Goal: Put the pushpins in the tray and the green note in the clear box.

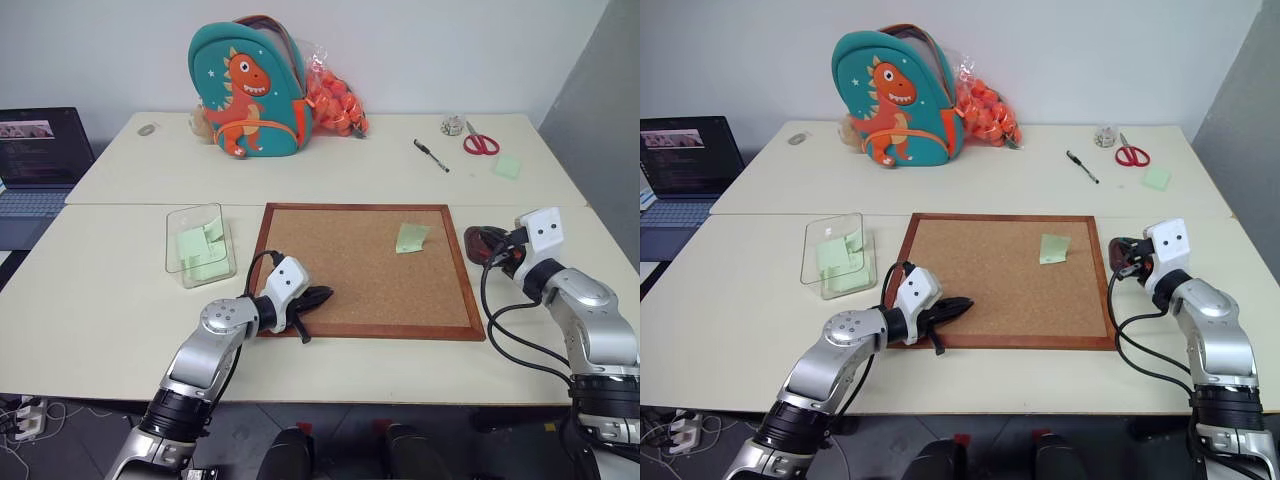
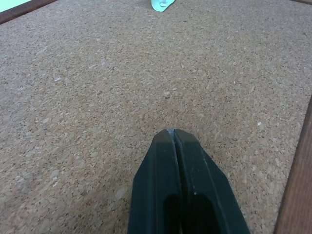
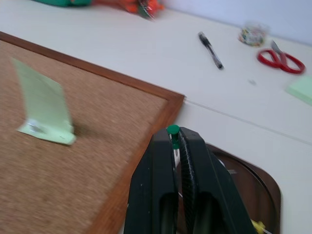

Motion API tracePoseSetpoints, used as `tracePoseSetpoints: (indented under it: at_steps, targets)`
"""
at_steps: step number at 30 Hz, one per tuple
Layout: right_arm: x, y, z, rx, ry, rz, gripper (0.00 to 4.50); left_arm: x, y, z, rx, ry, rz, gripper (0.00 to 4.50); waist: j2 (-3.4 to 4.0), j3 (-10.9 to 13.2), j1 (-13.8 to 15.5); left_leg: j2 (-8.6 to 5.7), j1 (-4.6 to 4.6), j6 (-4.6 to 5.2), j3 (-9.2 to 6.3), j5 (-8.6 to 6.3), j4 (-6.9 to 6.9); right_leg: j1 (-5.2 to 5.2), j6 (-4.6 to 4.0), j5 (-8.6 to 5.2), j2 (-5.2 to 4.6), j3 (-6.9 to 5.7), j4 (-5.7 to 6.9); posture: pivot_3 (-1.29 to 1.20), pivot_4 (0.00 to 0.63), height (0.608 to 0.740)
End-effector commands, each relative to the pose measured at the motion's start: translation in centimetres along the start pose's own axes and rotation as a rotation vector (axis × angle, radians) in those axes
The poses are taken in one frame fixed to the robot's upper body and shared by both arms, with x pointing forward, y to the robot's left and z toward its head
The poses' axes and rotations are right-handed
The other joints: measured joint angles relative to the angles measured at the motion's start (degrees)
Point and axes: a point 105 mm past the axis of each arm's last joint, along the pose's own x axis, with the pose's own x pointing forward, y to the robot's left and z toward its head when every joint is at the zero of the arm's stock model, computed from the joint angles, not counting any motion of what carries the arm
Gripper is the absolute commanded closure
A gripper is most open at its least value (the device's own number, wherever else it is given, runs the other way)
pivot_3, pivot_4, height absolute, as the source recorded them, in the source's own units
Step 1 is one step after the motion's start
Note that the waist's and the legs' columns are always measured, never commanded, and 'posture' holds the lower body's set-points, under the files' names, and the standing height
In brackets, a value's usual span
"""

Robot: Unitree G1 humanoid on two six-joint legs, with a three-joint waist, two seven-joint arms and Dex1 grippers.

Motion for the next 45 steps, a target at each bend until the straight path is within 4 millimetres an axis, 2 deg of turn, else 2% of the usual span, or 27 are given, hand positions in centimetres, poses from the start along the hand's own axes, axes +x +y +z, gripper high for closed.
tracePoseSetpoints:
  at_steps: [1, 5, 15, 26, 29, 31, 35, 38, 43, 45]
  targets:
    - [1.0, -2.1, -0.4, -0.029, 0.041, -0.071, 4.48, 0.6, -1.7, -3.0, -0.074, 0.106, -0.067, 4.50, 0.00, 0.0, 0.0, -0.01, 0.00, 0.00, 0.03, 0.00, 0.01, -0.01, 0.01, 0.00, 0.00, 0.04, 0.00, 0.00, 0.150, 0.740]
    - [1.8, -3.2, -1.6, -0.039, 0.086, -0.108, 4.48, 0.7, -1.7, -2.9, -0.071, 0.104, -0.066, 4.50, 0.00, 0.0, 0.0, -0.01, 0.00, 0.00, 0.05, 0.00, 0.00, -0.02, 0.02, 0.01, -0.01, 0.06, 0.00, 0.00, 0.150, 0.740]
    - [1.8, -4.0, -2.0, -0.047, 0.108, -0.111, 2.60, 0.5, -1.8, -3.0, -0.077, 0.103, -0.056, 4.50, 0.01, 0.0, 0.1, -0.01, -0.04, 0.00, 0.05, 0.00, -0.01, -0.03, 0.01, 0.01, -0.03, 0.07, -0.04, 0.00, 0.150, 0.740]
    - [0.2, -3.9, 2.1, -0.055, -0.017, -0.103, 0.50, 0.5, -1.7, -3.0, -0.074, 0.102, -0.055, 4.50, 0.01, 0.0, 0.1, 0.01, -0.07, 0.00, 0.03, 0.00, -0.01, -0.04, 0.01, 0.01, -0.03, 0.05, -0.04, 0.00, 0.150, 0.740]
    - [-0.5, -3.7, 3.4, -0.050, -0.048, -0.093, 0.50, 0.6, -1.7, -3.0, -0.076, 0.102, -0.054, 4.50, 0.01, 0.0, 0.1, 0.00, -0.07, 0.00, 0.03, 0.00, -0.01, -0.04, 0.01, 0.01, -0.03, 0.06, -0.04, 0.00, 0.150, 0.740]
    - [-0.7, -2.5, 3.9, -0.027, -0.063, -0.029, 0.50, 0.5, -1.6, -3.1, -0.077, 0.103, -0.053, 4.50, 0.01, 0.0, 0.1, 0.01, -0.07, 0.00, 0.03, 0.00, -0.01, -0.04, 0.01, 0.01, -0.03, 0.06, -0.04, 0.00, 0.150, 0.740]
    - [-1.6, 3.4, 3.6, 0.004, -0.068, 0.240, 0.50, 0.6, -1.6, -3.1, -0.078, 0.103, -0.053, 4.50, 0.01, 0.0, 0.1, 0.01, -0.07, 0.00, -0.03, 0.00, -0.02, -0.02, 0.01, 0.01, -0.02, 0.00, -0.05, 0.00, 0.150, 0.740]
    - [-1.7, 6.6, 2.9, -0.024, -0.062, 0.328, 0.50, 0.6, -1.7, -3.1, -0.078, 0.103, -0.056, 4.50, 0.01, 0.0, 0.1, 0.02, -0.06, 0.01, -0.03, -0.01, -0.01, -0.01, 0.02, 0.00, -0.02, 0.00, -0.05, 0.00, 0.150, 0.740]
    - [-0.3, 10.1, 2.7, -0.006, -0.075, 0.384, 0.50, 0.7, -1.7, -3.1, -0.076, 0.104, -0.062, 4.50, 0.00, 0.0, 0.1, 0.01, -0.06, 0.01, -0.01, -0.01, 0.03, -0.02, 0.04, 0.01, -0.03, 0.02, -0.05, 0.00, 0.150, 0.740]
    - [0.7, 10.8, 2.9, 0.001, -0.081, 0.384, 0.50, 0.7, -1.7, -3.1, -0.074, 0.104, -0.063, 4.50, -0.01, 0.0, 0.1, 0.01, -0.06, 0.01, -0.02, -0.01, 0.02, -0.03, 0.04, 0.01, -0.01, 0.00, -0.05, 0.00, 0.150, 0.740]
